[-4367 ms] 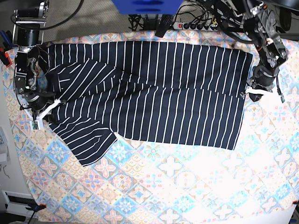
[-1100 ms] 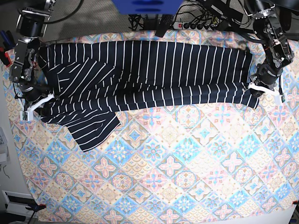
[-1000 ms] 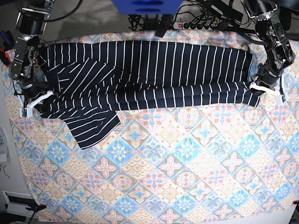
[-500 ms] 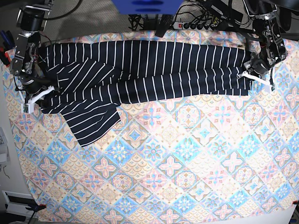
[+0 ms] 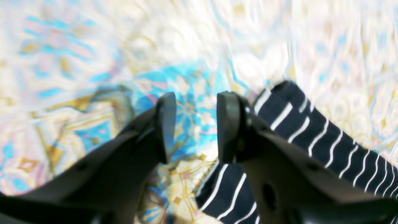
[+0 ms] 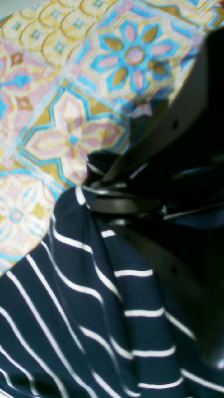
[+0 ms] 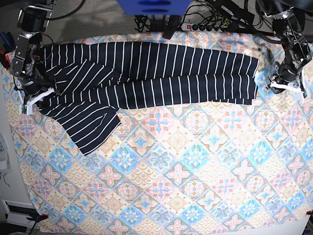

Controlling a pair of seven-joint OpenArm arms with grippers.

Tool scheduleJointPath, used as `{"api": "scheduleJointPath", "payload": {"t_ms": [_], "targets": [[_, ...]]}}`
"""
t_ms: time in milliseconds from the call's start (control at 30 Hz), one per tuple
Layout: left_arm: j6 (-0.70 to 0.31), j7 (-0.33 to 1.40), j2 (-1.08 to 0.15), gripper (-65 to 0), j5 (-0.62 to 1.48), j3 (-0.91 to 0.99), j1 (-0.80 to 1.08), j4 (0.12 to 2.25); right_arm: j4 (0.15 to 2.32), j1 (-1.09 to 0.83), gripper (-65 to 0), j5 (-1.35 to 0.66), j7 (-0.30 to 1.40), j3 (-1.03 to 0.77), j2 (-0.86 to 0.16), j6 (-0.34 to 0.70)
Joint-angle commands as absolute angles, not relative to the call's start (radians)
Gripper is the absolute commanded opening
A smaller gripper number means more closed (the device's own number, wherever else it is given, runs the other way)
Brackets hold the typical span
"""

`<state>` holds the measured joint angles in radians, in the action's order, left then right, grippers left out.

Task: Fold the T-shirt properly
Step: 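Grasp both ends of the folded strip with both grippers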

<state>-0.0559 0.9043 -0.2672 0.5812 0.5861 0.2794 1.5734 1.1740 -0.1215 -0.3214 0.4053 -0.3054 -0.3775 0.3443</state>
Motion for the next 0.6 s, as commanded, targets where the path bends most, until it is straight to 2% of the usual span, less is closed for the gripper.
{"api": "scheduleJointPath", "payload": {"t_ms": [0,300,433,567], "targets": [[-0.065,0.9,-0.272,-43.0,0.593,0.587,0.274,1.612,1.187,-0.11,-60.4,-0.326,0.377,-0.334,-0.403,0.317],[-0.067,0.9,-0.139,-43.1,0.657,0.588,0.268,1.778,1.196,-0.107,-46.7,-0.326,0.378,-0.364,-0.403,0.315],[-0.067,0.901,-0.074,-43.1,0.7,0.584,0.248,1.825,1.198,-0.108,-44.9,-0.326,0.374,-0.364,-0.401,0.315],[-0.064,0.901,-0.021,-43.1,0.654,0.542,0.197,1.784,1.211,-0.11,-44.8,-0.332,0.344,-0.403,-0.395,0.315]]}}
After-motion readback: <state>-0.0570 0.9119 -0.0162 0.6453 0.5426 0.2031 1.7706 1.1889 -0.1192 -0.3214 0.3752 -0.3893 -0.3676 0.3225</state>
